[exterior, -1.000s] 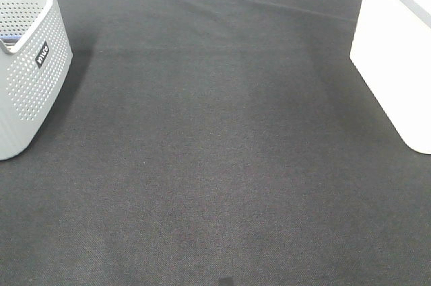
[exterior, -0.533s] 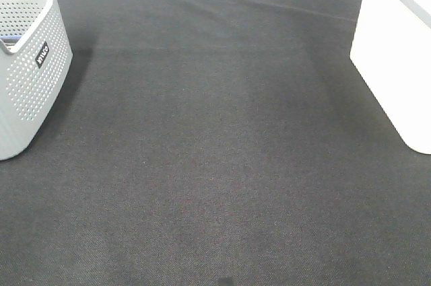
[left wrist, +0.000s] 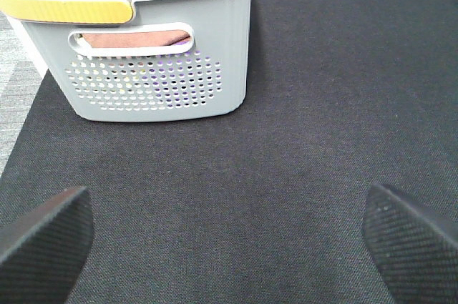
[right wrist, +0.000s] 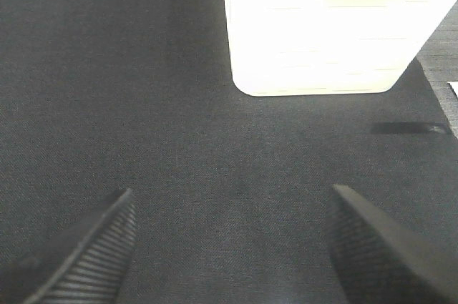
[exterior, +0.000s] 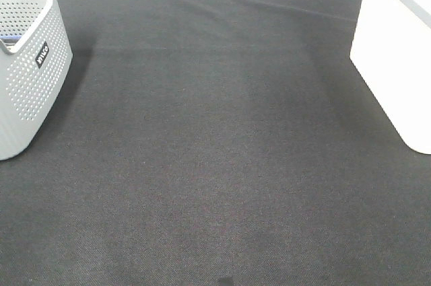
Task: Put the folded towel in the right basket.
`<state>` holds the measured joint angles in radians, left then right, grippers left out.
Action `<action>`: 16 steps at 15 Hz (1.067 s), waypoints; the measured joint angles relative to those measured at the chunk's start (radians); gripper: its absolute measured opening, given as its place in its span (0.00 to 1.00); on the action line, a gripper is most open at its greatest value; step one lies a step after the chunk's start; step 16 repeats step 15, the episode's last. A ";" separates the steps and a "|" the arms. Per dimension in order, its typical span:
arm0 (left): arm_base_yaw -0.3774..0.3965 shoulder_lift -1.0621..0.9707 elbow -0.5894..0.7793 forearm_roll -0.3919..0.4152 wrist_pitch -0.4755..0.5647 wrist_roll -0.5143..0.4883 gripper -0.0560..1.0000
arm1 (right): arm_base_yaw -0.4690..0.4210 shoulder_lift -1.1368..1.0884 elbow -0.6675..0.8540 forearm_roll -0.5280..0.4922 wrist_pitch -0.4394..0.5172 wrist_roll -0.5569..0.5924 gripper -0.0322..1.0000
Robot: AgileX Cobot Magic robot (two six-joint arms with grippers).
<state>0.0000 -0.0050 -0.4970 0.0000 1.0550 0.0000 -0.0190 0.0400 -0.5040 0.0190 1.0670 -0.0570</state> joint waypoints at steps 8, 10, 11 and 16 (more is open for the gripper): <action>0.000 0.000 0.000 0.000 0.000 0.000 0.97 | 0.000 0.000 0.000 0.000 0.000 0.000 0.71; 0.000 0.000 0.000 0.000 0.000 0.000 0.97 | 0.000 0.000 0.000 0.000 0.000 0.000 0.71; 0.000 0.000 0.000 0.000 0.000 0.000 0.97 | 0.000 0.000 0.000 0.000 0.000 0.000 0.71; 0.000 0.000 0.000 0.000 0.000 0.000 0.97 | 0.000 0.000 0.000 0.000 0.000 0.000 0.71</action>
